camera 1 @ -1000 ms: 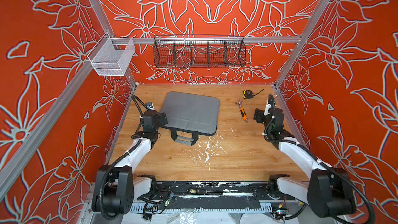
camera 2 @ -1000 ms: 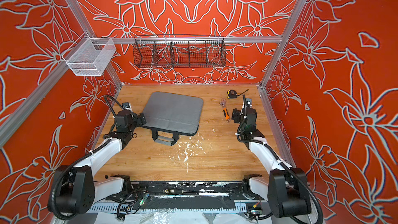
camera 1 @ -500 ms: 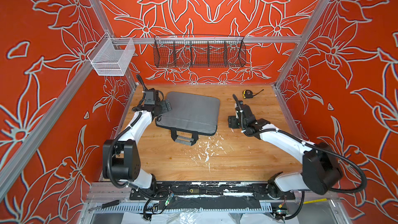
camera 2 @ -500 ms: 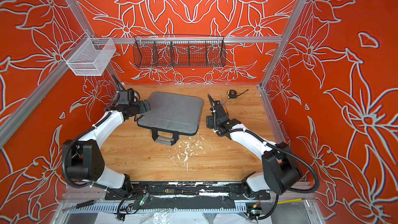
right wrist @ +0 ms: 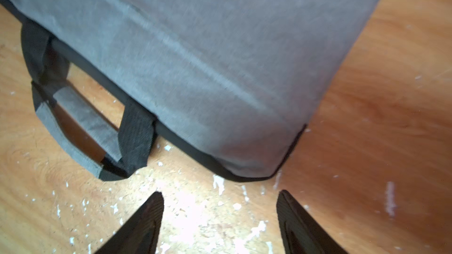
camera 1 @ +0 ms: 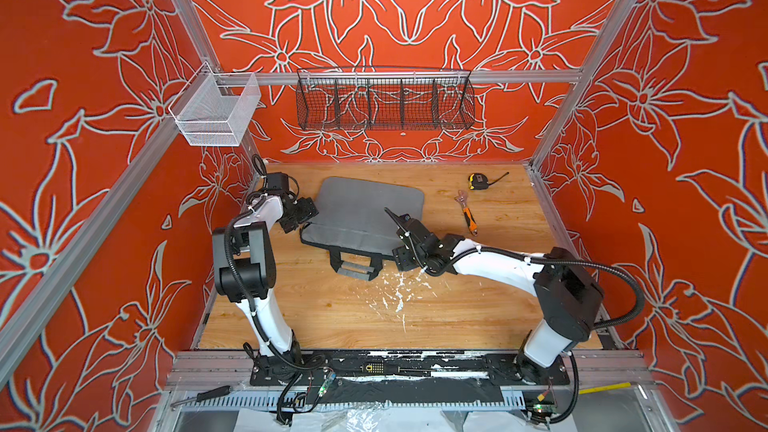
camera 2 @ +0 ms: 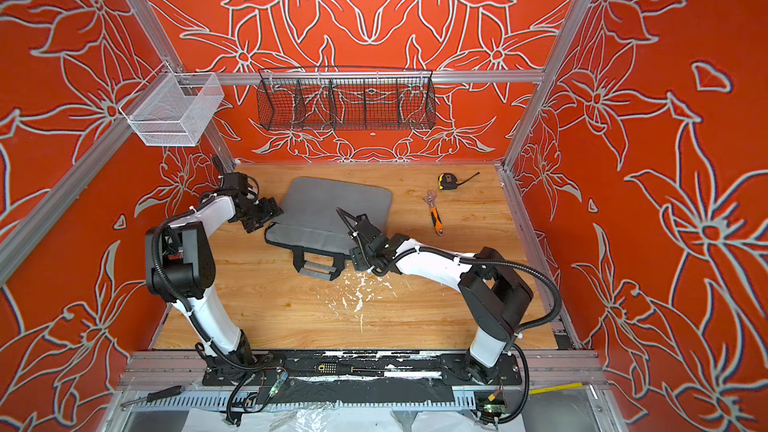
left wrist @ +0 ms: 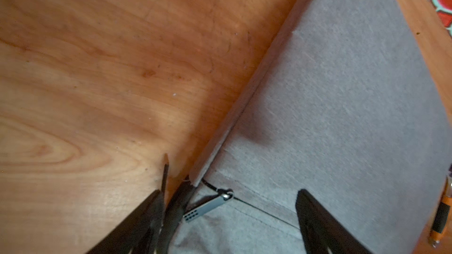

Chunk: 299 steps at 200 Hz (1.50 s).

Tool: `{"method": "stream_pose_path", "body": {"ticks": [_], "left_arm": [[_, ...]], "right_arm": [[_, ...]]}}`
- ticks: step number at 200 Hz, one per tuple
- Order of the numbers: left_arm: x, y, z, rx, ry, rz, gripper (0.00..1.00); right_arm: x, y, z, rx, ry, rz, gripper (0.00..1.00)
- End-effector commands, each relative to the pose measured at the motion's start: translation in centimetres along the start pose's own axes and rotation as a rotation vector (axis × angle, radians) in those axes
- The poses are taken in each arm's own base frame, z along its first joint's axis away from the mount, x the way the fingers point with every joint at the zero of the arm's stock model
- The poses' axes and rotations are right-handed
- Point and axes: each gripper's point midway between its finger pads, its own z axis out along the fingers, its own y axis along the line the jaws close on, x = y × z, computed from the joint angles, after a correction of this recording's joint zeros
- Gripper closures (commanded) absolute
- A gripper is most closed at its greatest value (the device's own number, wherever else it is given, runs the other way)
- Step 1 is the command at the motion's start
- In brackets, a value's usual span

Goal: Open the zippered laptop bag and take out the laptop
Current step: Adjust the zippered laptop bag at the center of the board.

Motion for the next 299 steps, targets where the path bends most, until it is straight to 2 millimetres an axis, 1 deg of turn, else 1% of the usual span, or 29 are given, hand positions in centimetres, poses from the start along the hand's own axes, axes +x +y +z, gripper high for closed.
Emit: {"method": "stream_pose_path", "body": {"ticks": [1,4,10,16,30,46,57,66,88,103,130,154,162,171,176,186,209,212,225,230,235,248,263,269,272,284,299], "left_arm": [[1.8,-0.9,1.4,0.071,0.084,-0.045,0.22],[2.0,-0.9,1.6,0.073,0.087,-0.055,0.23],[2.3,-0.9,1.9,0.089,0.092,-0.073,0.28],[2.7,-1.0,2.0,0.104,0.093,-0.09,0.3],[3.6,-0.9,2.1,0.12,0.097,-0.133,0.44],[4.7,-0.3,2.2,0.104,0.127,-0.179,0.67],[5.7,0.1,2.4,0.088,0.165,-0.202,0.75],[6.4,0.2,2.5,0.084,0.191,-0.211,0.77],[8.6,0.4,2.4,0.113,0.209,-0.235,0.76],[10.1,0.2,1.9,0.136,0.198,-0.229,0.76],[13.7,0.5,0.7,0.104,0.201,-0.201,0.73],[17.2,-0.7,0.0,0.102,0.215,-0.149,0.69],[17.8,-0.9,-0.3,0.085,0.215,-0.126,0.67],[18.0,-0.9,-1.1,0.051,0.198,-0.1,0.65],[17.8,-0.7,-1.5,0.02,0.18,-0.085,0.64],[16.8,-0.5,-3.0,-0.022,0.121,-0.051,0.62],[13.0,-0.8,-7.0,-0.086,-0.063,0.024,0.57],[12.4,-1.0,-7.5,-0.088,-0.091,0.034,0.56],[9.8,-2.0,-9.2,-0.086,-0.191,0.064,0.45],[8.9,-2.5,-9.6,-0.079,-0.218,0.074,0.43],[8.0,-3.1,-9.8,-0.069,-0.239,0.088,0.42],[5.9,-4.7,-9.9,-0.048,-0.265,0.118,0.42],[3.6,-6.5,-8.7,-0.034,-0.25,0.135,0.42],[2.8,-7.1,-7.9,-0.029,-0.23,0.138,0.42],[2.3,-7.8,-7.9,-0.018,-0.229,0.143,0.42],[0.7,-9.4,-6.2,0.006,-0.181,0.152,0.43],[-0.9,-11.2,-4.1,0.04,-0.12,0.169,0.44]], "right_arm": [[2.1,0.1,1.5,0.005,0.069,0.041,0.24],[2.2,-0.1,1.7,0.013,0.074,0.04,0.24],[2.4,-0.4,2.2,0.036,0.084,0.029,0.23],[2.5,-0.9,2.6,0.065,0.098,0.009,0.23],[2.5,-2.7,3.7,0.154,0.131,-0.03,0.22],[1.7,-4.5,4.6,0.193,0.173,-0.027,0.22],[1.1,-5.2,5.1,0.184,0.192,-0.013,0.22],[0.6,-5.6,5.5,0.174,0.196,0.0,0.22],[-1.0,-6.4,6.3,0.152,0.188,0.035,0.22],[-1.9,-7.0,6.8,0.149,0.186,0.05,0.22],[-3.4,-8.1,7.7,0.155,0.193,0.072,0.22],[-4.3,-8.4,6.8,0.161,0.187,0.09,0.22],[-4.4,-8.3,6.2,0.155,0.177,0.105,0.22],[-4.4,-8.3,5.5,0.15,0.168,0.125,0.23],[-4.5,-8.2,5.1,0.143,0.16,0.139,0.23],[-4.2,-8.1,4.2,0.133,0.153,0.16,0.23],[-3.5,-7.8,2.0,0.112,0.143,0.21,0.22],[-3.3,-7.9,1.8,0.113,0.142,0.218,0.23],[-2.9,-7.4,0.9,0.098,0.13,0.253,0.23],[-2.7,-6.8,0.7,0.082,0.125,0.268,0.23],[-2.6,-6.3,0.6,0.064,0.122,0.281,0.24],[-2.4,-3.9,0.5,0.002,0.117,0.289,0.24],[-2.1,-0.4,0.8,-0.057,0.131,0.261,0.25],[-2.0,1.2,1.0,-0.081,0.143,0.245,0.25],[-1.8,1.9,1.2,-0.091,0.153,0.234,0.25],[-1.7,4.8,1.8,-0.13,0.179,0.197,0.26],[-1.8,7.2,2.6,-0.143,0.198,0.15,0.26]]}}
